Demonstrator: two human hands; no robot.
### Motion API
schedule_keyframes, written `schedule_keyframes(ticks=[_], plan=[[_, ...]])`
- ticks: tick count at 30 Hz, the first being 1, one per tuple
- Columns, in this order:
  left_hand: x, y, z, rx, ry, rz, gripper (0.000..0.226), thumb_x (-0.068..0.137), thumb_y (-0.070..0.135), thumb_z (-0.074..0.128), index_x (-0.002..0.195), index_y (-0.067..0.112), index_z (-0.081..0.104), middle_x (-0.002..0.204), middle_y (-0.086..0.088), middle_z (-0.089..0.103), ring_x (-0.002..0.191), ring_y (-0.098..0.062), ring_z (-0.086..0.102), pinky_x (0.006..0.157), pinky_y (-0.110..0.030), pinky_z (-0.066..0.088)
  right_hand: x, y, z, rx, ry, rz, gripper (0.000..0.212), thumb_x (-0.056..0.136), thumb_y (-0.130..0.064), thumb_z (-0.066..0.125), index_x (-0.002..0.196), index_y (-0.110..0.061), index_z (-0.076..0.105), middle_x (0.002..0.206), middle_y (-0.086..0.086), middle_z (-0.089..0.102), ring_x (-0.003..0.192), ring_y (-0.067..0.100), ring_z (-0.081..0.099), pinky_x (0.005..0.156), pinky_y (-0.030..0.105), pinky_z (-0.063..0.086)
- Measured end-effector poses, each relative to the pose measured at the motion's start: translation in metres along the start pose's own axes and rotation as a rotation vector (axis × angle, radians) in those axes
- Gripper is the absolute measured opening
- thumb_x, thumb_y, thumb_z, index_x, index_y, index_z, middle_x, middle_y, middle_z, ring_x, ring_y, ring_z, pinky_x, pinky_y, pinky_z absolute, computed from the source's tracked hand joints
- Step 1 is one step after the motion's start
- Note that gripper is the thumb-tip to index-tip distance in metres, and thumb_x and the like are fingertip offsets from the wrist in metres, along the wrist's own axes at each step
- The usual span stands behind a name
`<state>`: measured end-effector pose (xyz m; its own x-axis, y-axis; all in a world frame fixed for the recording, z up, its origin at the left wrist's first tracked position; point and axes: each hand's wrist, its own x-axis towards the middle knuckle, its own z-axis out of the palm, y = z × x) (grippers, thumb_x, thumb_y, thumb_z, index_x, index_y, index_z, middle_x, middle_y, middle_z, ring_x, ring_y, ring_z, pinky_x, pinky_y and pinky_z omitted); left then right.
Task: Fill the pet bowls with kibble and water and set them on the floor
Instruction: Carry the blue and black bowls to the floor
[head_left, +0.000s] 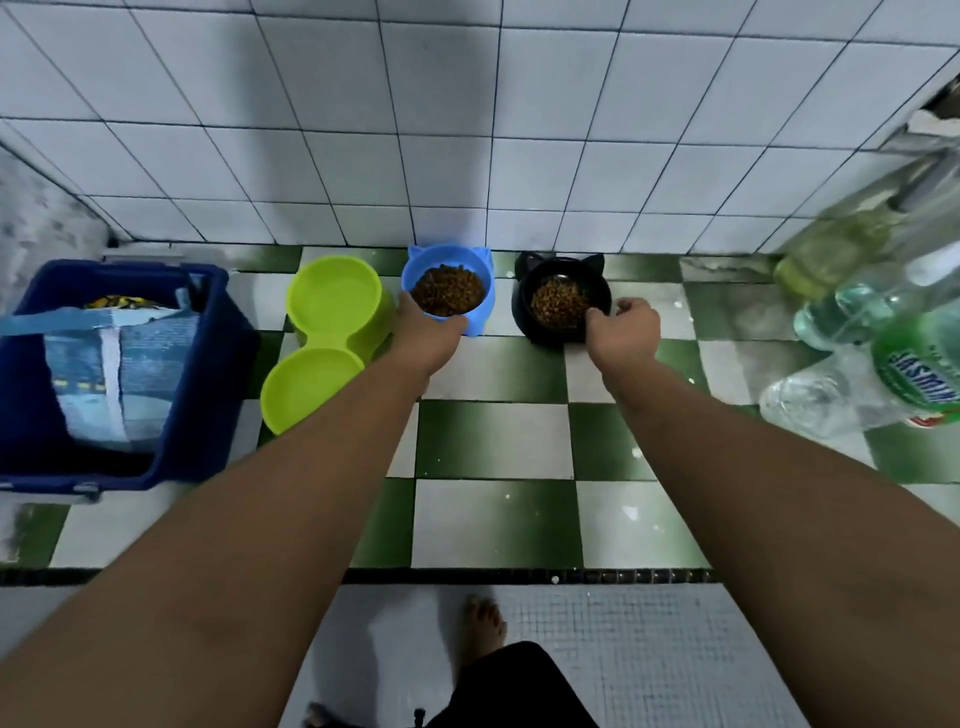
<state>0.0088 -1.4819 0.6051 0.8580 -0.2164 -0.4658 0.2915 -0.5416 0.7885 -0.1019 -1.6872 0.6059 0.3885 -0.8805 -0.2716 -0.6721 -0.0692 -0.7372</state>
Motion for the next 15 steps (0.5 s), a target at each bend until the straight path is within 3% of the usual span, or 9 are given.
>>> schedule_keyframes(ticks=[3,7,11,13,15], plan=[[0.013,0.002,0.011,-0.060,0.074,-0.101,0.109,0.064,0.045,0.070,0.158,0.021,0.021,0.149,-0.010,0.041,0.130,-0.033,0.049,0.108,-0.050,0.048,0.018,-0.003,0.006,-0.182,-0.068,0.124,0.063,0.079,-0.042,0.067,0.129,-0.006,0.055,0.129,0.016,0.050,0.114,0.039,0.056,0.095,0.047,0.053],[0.020,0.011,0.021,-0.098,0.178,-0.145,0.098,0.076,0.040,0.070,0.159,0.022,0.020,0.152,-0.011,0.034,0.134,-0.036,0.044,0.110,-0.052,0.045,0.028,-0.006,0.014,-0.262,-0.138,0.145,0.059,0.075,-0.043,0.065,0.125,-0.012,0.059,0.127,0.014,0.052,0.112,0.038,0.054,0.094,0.045,0.053],[0.033,0.007,0.026,-0.091,0.203,-0.128,0.075,0.069,0.041,0.066,0.140,0.024,0.047,0.134,-0.012,0.049,0.118,-0.035,0.055,0.098,-0.049,0.054,0.032,-0.006,0.017,-0.160,-0.094,0.129,0.050,0.081,-0.027,0.064,0.128,-0.014,0.054,0.129,0.015,0.051,0.116,0.038,0.053,0.095,0.045,0.052],[0.036,0.006,0.029,-0.133,0.250,-0.117,0.063,0.067,0.041,0.067,0.125,0.027,0.050,0.128,-0.009,0.055,0.112,-0.032,0.059,0.097,-0.048,0.056,0.033,-0.003,0.017,-0.024,-0.074,0.113,0.042,0.083,-0.020,0.062,0.122,-0.013,0.051,0.120,0.015,0.056,0.106,0.036,0.058,0.082,0.043,0.057],[0.028,0.012,0.031,-0.178,0.283,-0.095,0.048,0.081,0.032,0.073,0.120,0.026,0.045,0.125,-0.008,0.056,0.107,-0.028,0.060,0.095,-0.042,0.055,0.034,0.001,0.017,0.125,-0.103,0.103,0.030,0.086,-0.011,0.056,0.115,-0.010,0.046,0.104,0.012,0.058,0.089,0.029,0.058,0.059,0.032,0.050]])
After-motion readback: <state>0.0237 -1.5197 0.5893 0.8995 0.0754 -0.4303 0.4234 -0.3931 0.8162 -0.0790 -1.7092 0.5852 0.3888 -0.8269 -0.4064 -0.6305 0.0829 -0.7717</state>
